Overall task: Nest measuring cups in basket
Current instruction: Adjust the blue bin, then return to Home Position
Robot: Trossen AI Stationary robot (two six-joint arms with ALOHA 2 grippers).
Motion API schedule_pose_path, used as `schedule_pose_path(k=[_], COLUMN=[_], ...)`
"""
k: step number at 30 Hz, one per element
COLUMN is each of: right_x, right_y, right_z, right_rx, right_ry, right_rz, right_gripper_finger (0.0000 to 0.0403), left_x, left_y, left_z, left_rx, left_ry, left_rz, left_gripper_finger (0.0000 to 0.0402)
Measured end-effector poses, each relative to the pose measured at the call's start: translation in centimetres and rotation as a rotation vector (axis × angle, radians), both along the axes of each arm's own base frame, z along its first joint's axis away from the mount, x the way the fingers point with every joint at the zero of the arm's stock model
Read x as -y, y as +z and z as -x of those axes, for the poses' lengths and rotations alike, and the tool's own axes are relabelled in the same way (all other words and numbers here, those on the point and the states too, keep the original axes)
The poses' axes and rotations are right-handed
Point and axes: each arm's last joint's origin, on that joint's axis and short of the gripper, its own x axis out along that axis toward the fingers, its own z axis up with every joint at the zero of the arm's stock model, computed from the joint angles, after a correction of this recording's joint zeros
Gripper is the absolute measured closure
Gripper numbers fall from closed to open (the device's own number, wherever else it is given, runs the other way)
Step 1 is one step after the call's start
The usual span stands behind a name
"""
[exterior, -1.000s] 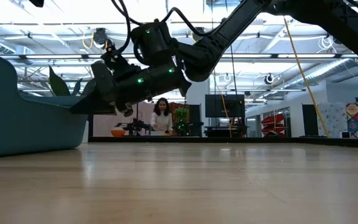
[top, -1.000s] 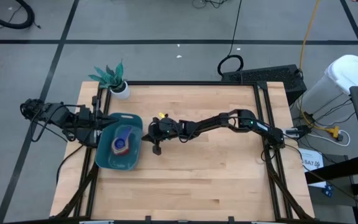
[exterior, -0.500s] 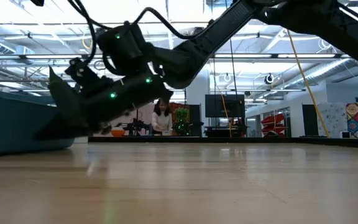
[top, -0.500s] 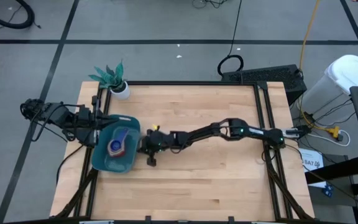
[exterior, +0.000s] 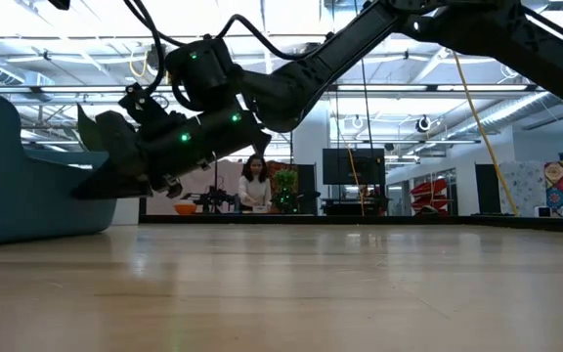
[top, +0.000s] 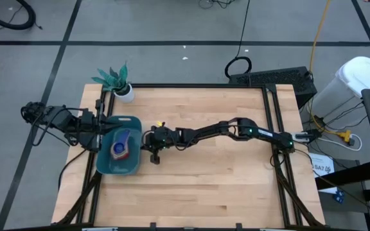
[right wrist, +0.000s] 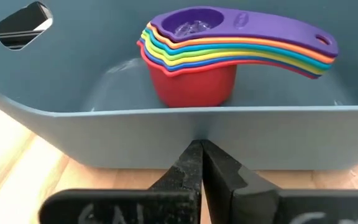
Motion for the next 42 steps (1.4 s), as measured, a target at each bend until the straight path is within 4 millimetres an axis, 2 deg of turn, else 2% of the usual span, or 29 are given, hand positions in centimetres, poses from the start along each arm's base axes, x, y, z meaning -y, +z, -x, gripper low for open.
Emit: schedule_pose_path(k=[5, 9, 11, 16, 20, 24, 26, 29, 33, 37, 39, 42], right_x=[0.0, -0.7, -1.4, -2.8, -3.0, -2.5, -2.2, -2.0, -2.3, -2.7, -2.8, -3.0], right_y=[-0.1, 0.1, 1.2, 6.7, 9.1, 10.4, 10.8, 12.1, 13.9, 14.5, 14.4, 13.5], right_z=[0.0, 0.5, 0.9, 2.6, 5.1, 9.9, 13.1, 18.3, 25.7, 32.6, 35.4, 38.5], right_rx=[-0.009, -0.085, -0.124, -0.142, -0.185, -0.348, -0.426, -0.442, -0.343, -0.185, -0.101, -0.03], right_ry=[0.016, 0.047, 0.078, 0.107, 0.123, 0.057, 0.012, -0.045, -0.097, -0.18, -0.214, -0.241], right_rz=[-0.007, 0.025, 0.075, 0.231, 0.246, 0.281, 0.268, 0.195, 0.113, 0.043, 0.015, -0.018], right_gripper_finger=[0.0403, 0.0403, 0.0403, 0.0403, 0.0403, 0.0403, 0.0403, 0.0403, 0.0403, 0.0403, 0.0403, 0.0403], left_x=[0.0, 0.0, 0.0, 0.0, 0.0, 0.0, 0.0, 0.0, -0.1, -0.2, -0.3, -0.3], left_y=[0.0, 0.0, 0.0, 0.0, 0.0, 0.0, 0.0, 0.0, 0.3, 0.8, 1.0, 1.0], left_z=[0.0, 0.0, 0.0, 0.0, 0.0, 0.0, 0.0, 0.0, 0.3, 0.6, 0.7, 0.7], left_rx=[0.0, 0.0, 0.0, 0.001, 0.002, 0.001, 0.0, 0.0, -0.013, -0.006, 0.002, -0.002], left_ry=[0.0, 0.0, 0.0, 0.0, -0.001, -0.001, -0.001, -0.002, -0.001, -0.001, -0.001, -0.001], left_rz=[0.0, 0.008, 0.011, 0.003, 0.003, 0.015, 0.012, -0.001, -0.003, 0.002, 0.005, 0.006], left_gripper_finger=[0.0399, 0.0399, 0.0399, 0.0399, 0.0399, 0.0399, 0.0399, 0.0399, 0.0399, 0.0399, 0.0399, 0.0399])
